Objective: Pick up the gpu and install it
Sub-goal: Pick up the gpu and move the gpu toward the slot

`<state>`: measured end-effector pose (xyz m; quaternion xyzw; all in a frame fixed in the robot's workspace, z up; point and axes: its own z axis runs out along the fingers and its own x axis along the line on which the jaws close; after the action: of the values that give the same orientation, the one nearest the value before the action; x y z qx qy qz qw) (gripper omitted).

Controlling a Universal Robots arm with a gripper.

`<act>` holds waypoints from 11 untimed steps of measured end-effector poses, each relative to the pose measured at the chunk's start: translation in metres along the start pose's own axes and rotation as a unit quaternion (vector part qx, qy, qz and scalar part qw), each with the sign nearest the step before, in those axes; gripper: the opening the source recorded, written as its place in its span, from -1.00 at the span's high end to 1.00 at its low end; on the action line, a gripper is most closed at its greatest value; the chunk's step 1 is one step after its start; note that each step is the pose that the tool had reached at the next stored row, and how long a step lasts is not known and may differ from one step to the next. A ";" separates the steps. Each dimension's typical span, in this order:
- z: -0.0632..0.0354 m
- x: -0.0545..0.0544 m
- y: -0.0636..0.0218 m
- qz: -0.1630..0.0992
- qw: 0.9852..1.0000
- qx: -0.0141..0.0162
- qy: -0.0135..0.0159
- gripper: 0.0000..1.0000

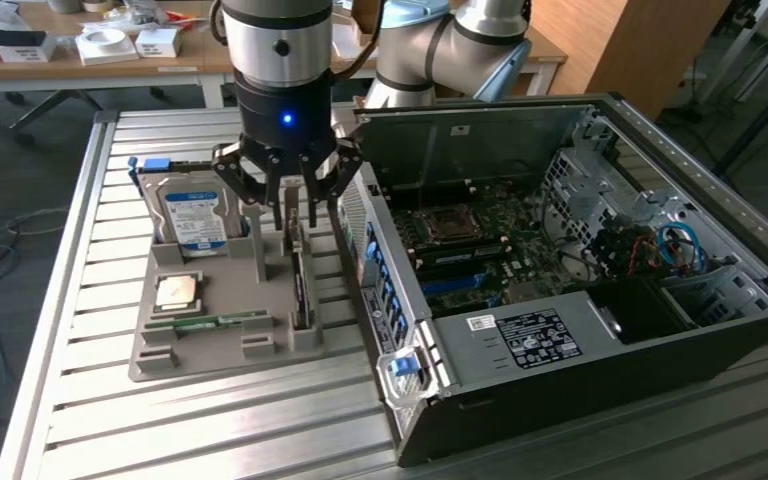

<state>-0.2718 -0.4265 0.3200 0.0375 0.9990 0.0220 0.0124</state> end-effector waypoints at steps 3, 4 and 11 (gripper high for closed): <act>0.0000 0.000 0.0000 0.000 1.000 0.000 0.000 0.17; 0.0001 0.000 0.0000 0.000 1.000 0.000 0.000 0.17; 0.0001 0.000 0.0000 0.000 1.000 0.000 0.000 0.03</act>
<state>-0.2718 -0.4265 0.3199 0.0375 0.9990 0.0221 0.0125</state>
